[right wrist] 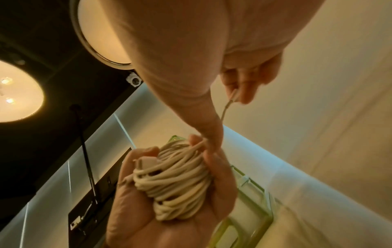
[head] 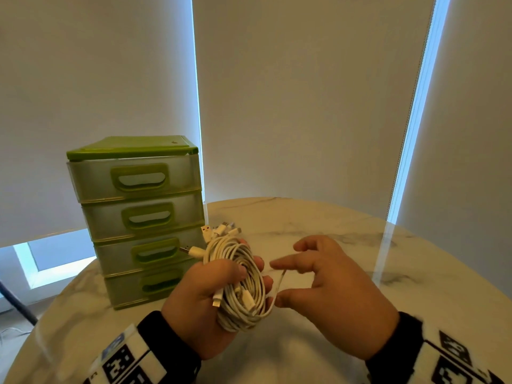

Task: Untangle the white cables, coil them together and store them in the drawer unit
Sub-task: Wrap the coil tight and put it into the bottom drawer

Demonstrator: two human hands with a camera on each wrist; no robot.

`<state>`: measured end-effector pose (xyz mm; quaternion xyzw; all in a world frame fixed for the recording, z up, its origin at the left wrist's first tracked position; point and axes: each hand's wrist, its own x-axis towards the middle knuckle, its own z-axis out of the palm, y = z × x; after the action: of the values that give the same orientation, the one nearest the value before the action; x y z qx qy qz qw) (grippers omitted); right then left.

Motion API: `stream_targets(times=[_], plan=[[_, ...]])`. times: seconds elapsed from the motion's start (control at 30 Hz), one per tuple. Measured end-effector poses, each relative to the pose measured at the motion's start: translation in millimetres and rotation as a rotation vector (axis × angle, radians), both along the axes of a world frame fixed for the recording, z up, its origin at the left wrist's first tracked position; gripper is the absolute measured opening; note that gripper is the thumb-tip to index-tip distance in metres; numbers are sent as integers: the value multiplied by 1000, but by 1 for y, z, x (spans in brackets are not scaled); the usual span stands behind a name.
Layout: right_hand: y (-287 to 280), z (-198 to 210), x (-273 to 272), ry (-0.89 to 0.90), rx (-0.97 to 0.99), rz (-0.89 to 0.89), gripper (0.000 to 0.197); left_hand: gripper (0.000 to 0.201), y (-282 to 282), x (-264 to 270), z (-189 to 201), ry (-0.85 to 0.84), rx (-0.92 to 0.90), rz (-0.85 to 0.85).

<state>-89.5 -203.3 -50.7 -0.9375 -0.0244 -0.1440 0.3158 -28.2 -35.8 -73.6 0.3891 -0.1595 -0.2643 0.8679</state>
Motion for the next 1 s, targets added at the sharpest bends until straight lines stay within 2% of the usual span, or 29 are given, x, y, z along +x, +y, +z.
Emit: stream_targets(times=[0.03,0.1,0.17,0.23,0.3,0.4,0.5,0.53,0.57,0.6,0.63,0.67,0.73,0.77,0.83,0.93,0.97,1.0], plan=[[1,-2,1,-35,33,31,54,31,-1,-1,-1,6,17,4],[2,-8,2,-74,259,147,74,28,-4,-3,-2,20,37,-3],[8,-16,1,-61,488,317,82,39,-7,-5,-4,31,46,-23],[12,-21,1,-54,508,424,85,51,-9,-5,-6,38,45,-19],[11,-25,3,-25,490,462,90,52,-10,-7,-5,12,35,-29],[16,-29,0,-37,464,427,89,51,-13,-12,-3,-6,18,-27],[31,-19,7,-26,603,412,84,56,-19,-16,-3,-36,59,19],[29,-18,3,-82,587,409,69,56,-20,-16,-4,-39,71,46],[24,-16,-2,-141,610,300,48,53,-20,-15,-5,-41,76,71],[26,-19,-5,-178,587,250,36,52,-20,-15,-5,-45,80,87],[32,-25,-6,-191,533,333,38,57,-20,-15,-6,-54,84,84],[32,-30,-5,-145,502,438,50,69,-19,-15,-6,-56,97,85],[39,-30,2,-64,412,366,58,89,-18,-16,-6,-43,128,93],[38,-31,2,-42,398,373,58,89,-18,-15,-8,-32,135,74],[34,-34,8,-28,309,349,65,80,-16,-15,-7,-37,164,19],[25,-28,10,-29,-3,251,87,64,-13,-13,-7,-70,210,20],[19,-24,9,10,11,265,93,60,-12,-12,-7,-92,225,39],[16,-19,5,48,137,301,99,55,-12,-12,-6,-127,247,71]])
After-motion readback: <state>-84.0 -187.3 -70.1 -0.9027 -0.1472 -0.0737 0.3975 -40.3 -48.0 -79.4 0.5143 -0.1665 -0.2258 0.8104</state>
